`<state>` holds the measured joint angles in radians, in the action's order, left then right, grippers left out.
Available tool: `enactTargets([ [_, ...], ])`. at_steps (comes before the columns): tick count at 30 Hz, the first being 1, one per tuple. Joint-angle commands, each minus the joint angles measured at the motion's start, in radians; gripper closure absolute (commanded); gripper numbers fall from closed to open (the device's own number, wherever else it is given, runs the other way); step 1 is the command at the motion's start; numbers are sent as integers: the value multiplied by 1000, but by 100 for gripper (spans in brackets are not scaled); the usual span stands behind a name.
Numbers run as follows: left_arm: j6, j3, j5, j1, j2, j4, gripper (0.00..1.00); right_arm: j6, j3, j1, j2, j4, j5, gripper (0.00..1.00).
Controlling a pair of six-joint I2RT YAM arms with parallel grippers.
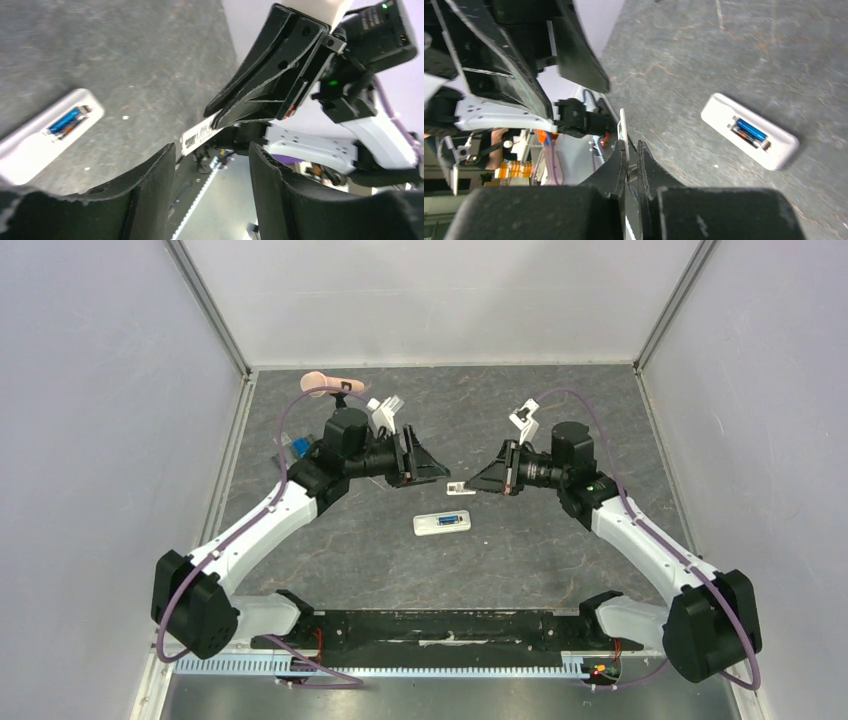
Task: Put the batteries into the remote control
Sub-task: Adjust the battery cover, then load the battery cover into the remote control.
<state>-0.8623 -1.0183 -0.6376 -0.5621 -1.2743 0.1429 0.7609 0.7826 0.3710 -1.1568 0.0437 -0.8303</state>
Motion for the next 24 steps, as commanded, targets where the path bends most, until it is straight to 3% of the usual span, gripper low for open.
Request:
enactTargets([
  [1,152,63,192,11,61,93,42,-123,-14,28,-45,-103,105,100],
  [6,218,235,353,11,132,32,48,-146,-40,84,-159,-77,157,100],
  [24,197,416,393,11,-8,-64,52,-224,120,138,-478,-154,220,100],
])
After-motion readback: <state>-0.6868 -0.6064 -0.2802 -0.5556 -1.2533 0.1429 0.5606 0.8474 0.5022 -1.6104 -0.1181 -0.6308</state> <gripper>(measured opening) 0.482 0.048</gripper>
